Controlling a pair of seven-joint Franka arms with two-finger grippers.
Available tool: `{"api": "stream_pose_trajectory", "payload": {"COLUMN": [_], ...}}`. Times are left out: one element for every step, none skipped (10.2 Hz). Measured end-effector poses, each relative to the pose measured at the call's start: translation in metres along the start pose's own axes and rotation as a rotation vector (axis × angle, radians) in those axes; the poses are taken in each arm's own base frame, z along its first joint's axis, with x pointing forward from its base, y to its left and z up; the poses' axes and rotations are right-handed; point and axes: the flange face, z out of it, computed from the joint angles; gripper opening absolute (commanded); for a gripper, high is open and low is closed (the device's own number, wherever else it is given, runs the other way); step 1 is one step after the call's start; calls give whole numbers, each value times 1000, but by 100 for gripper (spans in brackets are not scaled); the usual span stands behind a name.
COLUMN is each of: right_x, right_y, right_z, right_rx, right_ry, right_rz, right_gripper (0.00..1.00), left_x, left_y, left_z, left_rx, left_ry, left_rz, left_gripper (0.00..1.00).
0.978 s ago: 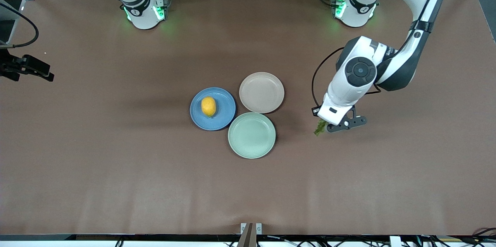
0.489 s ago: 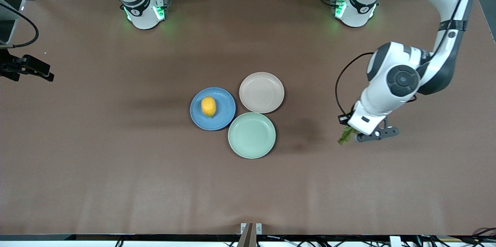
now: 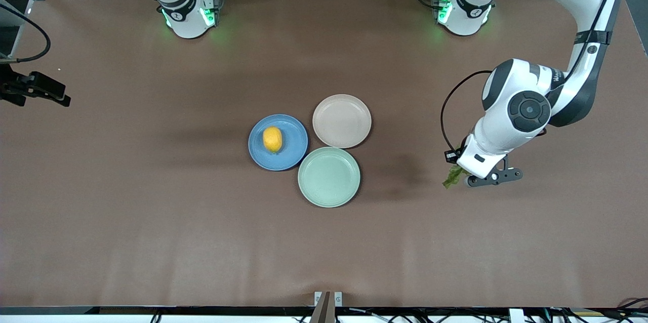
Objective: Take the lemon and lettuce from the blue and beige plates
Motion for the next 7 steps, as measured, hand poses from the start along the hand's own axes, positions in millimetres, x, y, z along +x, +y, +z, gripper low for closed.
{"api": "stream_pose_trajectory", "payload": {"right_x": [0,0,0,0,0,0,0], "right_y": [0,0,0,0,0,0,0], "right_z": [0,0,0,0,0,0,0], "right_rx": [0,0,0,0,0,0,0], "right_ry": [0,0,0,0,0,0,0], "right_rz": [0,0,0,0,0,0,0], "right_gripper": [100,100,100,100,100,100,100], "left_x": [0,0,1,2,4,4,4], "left_y": [0,0,-2,-6,-9,-10,-10], "left_z": [0,0,0,0,1,1,1], "left_rx": [0,0,0,1,1,2,2], "left_ry": [0,0,0,-1,-2,-3,-4], "left_rz": [0,0,2,14,16,16,17], "left_gripper": [0,0,0,0,0,0,0]}}
